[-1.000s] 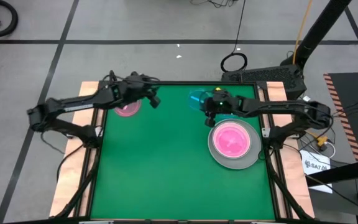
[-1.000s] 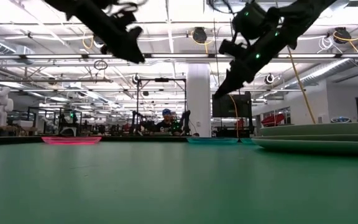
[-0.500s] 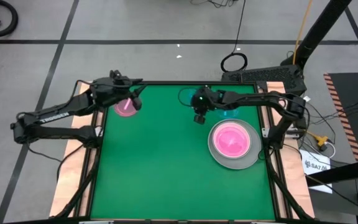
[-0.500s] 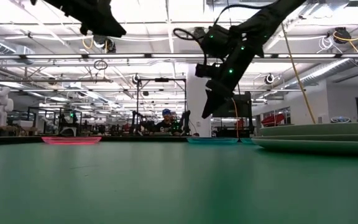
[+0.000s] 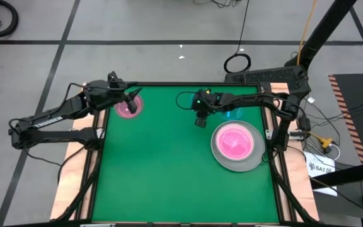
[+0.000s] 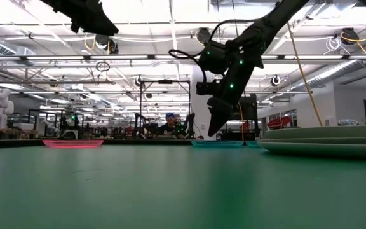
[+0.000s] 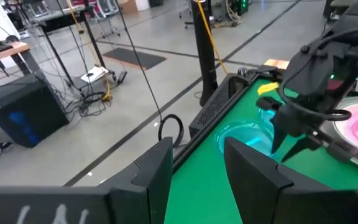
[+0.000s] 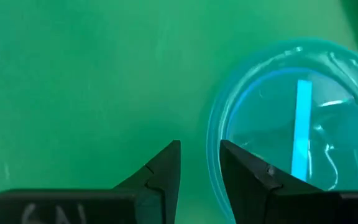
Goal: Stack plastic plates
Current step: Stack the left blue plate on top of the pink plate
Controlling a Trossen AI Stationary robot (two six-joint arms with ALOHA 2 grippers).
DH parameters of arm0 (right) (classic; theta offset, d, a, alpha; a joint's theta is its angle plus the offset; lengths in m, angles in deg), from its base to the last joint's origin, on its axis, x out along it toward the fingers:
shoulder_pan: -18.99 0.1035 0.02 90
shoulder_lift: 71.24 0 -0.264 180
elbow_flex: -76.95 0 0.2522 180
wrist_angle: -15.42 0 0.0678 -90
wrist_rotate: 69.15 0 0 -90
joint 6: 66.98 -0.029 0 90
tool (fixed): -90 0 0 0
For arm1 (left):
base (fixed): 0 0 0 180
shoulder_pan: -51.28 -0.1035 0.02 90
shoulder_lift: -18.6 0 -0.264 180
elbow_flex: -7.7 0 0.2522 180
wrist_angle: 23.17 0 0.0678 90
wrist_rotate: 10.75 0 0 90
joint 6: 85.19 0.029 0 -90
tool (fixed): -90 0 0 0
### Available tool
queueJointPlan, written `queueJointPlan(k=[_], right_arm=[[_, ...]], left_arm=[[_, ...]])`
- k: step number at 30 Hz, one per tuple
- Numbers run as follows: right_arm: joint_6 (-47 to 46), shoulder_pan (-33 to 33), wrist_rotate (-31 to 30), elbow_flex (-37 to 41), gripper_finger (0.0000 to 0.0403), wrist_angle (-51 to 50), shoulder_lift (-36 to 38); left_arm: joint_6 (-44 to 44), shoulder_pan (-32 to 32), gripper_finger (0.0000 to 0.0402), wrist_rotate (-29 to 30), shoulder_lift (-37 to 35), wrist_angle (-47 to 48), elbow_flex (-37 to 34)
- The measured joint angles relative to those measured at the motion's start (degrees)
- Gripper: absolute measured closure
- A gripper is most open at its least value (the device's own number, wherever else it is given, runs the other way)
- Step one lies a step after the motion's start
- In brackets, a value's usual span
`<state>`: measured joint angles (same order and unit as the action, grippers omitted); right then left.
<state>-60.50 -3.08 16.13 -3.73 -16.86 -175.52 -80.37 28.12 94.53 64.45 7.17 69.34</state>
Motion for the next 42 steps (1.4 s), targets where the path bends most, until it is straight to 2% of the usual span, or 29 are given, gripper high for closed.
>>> queueJointPlan(k=[4, 13, 22, 25, 27, 31, 38, 42], right_arm=[[1.36, 0.08, -5.72, 0.0, 0.0298, 2.69, 0.07], [0.31, 0.45, -5.68, 0.0, 0.0294, 3.67, 0.75], [1.94, 2.6, -4.52, 0.02, 0.0224, 3.06, 1.47], [2.08, 3.43, -8.09, -0.43, 0.0212, 2.19, 2.38], [2.14, 3.89, -10.49, -2.02, 0.0207, -0.57, 2.79], [-0.22, 4.31, -10.57, -6.08, 0.0202, -5.91, 3.09], [-4.03, 4.31, -8.48, -4.79, 0.0208, -3.56, 1.57], [-4.69, 4.31, -8.41, -3.92, 0.0208, -3.2, -0.96]], left_arm=[[0.27, -0.03, 0.0249, 0.19, -0.16, 1.34, 0.0], [2.45, -0.07, 0.0249, 1.22, -0.11, 4.22, 0.0], [1.03, -0.07, 0.0249, 4.81, -0.11, 6.1, 0.0], [0.58, -0.07, 0.0249, 5.26, -0.11, 7.35, 0.0], [-0.36, -0.07, 0.0249, 6.94, -0.11, 8.63, 0.0], [-1.55, -0.07, 0.0249, 11.2, -0.11, 12.41, 0.0], [-5.01, -0.07, 0.0249, 17.82, -0.11, 17.48, 0.0], [-7.3, -0.07, 0.0249, 19.3, -0.11, 21.1, 0.0]])
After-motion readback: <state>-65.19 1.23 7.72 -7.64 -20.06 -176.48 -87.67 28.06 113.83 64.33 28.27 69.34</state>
